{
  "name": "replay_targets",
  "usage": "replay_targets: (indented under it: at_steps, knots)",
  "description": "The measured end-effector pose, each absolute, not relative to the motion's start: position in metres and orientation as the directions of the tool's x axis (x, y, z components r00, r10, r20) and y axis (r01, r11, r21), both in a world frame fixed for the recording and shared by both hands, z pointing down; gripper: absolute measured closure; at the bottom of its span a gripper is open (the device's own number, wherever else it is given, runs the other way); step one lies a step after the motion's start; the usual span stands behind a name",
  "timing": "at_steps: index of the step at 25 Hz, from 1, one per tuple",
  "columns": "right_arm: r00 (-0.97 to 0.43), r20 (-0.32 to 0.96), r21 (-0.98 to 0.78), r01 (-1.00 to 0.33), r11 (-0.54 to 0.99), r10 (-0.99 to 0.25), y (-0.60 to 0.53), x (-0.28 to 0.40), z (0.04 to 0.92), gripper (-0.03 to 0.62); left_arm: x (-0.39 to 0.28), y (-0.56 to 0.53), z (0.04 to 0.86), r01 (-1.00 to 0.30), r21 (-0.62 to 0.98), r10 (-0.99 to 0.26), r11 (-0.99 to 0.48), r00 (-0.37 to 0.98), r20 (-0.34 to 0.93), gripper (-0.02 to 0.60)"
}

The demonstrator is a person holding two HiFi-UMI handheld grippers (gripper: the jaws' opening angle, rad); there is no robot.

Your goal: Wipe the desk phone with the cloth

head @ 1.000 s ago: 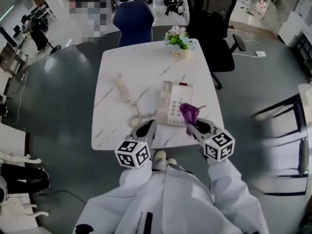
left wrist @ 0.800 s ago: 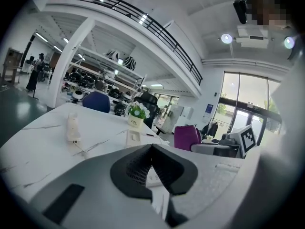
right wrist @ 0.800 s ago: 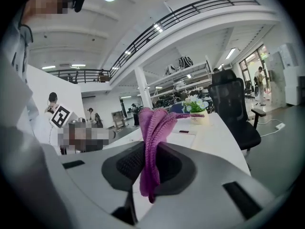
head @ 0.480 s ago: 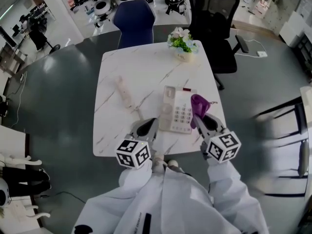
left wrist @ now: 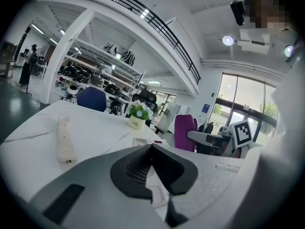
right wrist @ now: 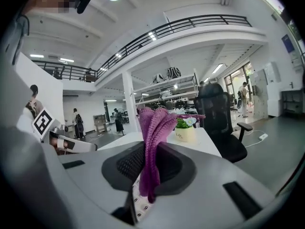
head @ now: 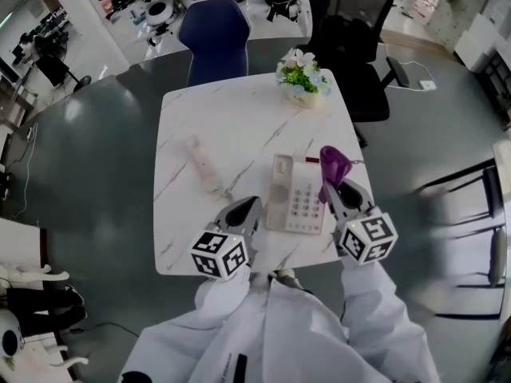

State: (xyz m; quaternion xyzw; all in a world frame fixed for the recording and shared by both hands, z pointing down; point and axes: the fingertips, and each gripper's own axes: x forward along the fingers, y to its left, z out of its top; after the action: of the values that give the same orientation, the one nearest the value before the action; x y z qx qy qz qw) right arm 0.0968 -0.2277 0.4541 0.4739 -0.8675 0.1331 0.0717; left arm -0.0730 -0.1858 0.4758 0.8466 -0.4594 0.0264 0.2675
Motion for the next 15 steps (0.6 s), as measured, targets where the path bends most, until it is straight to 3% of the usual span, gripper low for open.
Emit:
replay_targets:
  at_steps: [15]
  knots:
    - [-0.485, 0.334, 0.103, -0.834, 0.542, -0.808, -0.289, 0.062, 0.461, 0.554, -0.078, -0.211, 0.49, -0.763, 0.457, -0.724, -0.458, 0.618, 0.306, 0.584]
